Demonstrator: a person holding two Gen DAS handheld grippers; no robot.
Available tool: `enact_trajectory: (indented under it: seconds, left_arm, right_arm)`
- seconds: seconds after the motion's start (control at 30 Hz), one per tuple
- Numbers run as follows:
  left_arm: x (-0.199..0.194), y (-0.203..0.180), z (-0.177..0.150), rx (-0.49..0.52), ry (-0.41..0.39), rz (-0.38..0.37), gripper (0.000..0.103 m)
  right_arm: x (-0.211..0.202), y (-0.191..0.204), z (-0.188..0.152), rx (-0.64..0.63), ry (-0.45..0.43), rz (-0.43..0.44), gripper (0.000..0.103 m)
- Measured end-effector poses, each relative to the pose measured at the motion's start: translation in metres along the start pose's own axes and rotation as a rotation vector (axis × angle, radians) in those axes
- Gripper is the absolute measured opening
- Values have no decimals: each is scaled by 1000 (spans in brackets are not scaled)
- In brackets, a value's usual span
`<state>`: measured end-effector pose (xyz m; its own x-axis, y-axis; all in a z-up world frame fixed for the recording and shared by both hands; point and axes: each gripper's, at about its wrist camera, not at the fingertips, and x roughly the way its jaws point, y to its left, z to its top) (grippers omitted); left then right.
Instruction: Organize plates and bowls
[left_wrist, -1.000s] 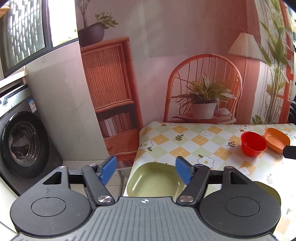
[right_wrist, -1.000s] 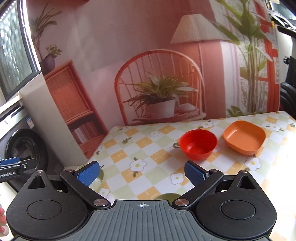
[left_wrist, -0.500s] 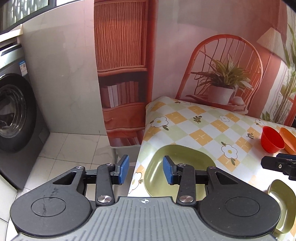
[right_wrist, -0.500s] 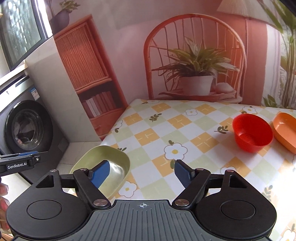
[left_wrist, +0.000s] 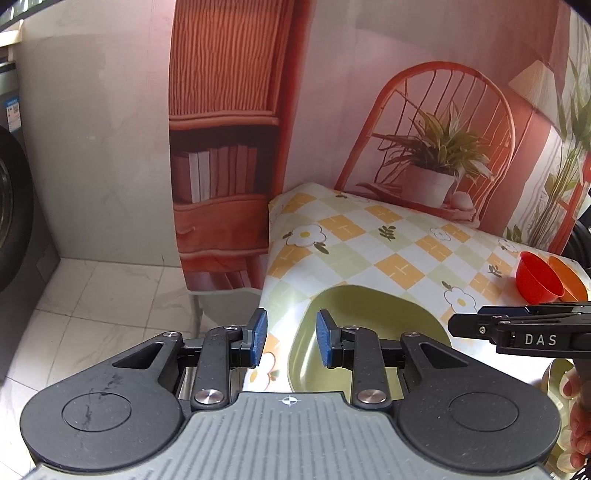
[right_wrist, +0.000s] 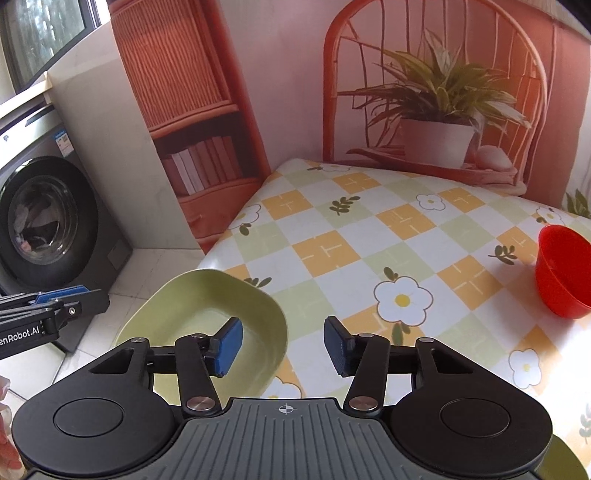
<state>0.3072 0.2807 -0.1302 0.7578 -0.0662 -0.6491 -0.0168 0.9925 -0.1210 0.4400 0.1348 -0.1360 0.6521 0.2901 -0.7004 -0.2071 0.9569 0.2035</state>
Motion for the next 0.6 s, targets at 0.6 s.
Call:
enact_trajectory:
  seconds: [0.6]
  left_arm:
    - [39,13,-28,-97,146,-64,12]
  right_arm:
    - [35,-6,-16,44,119,47,15]
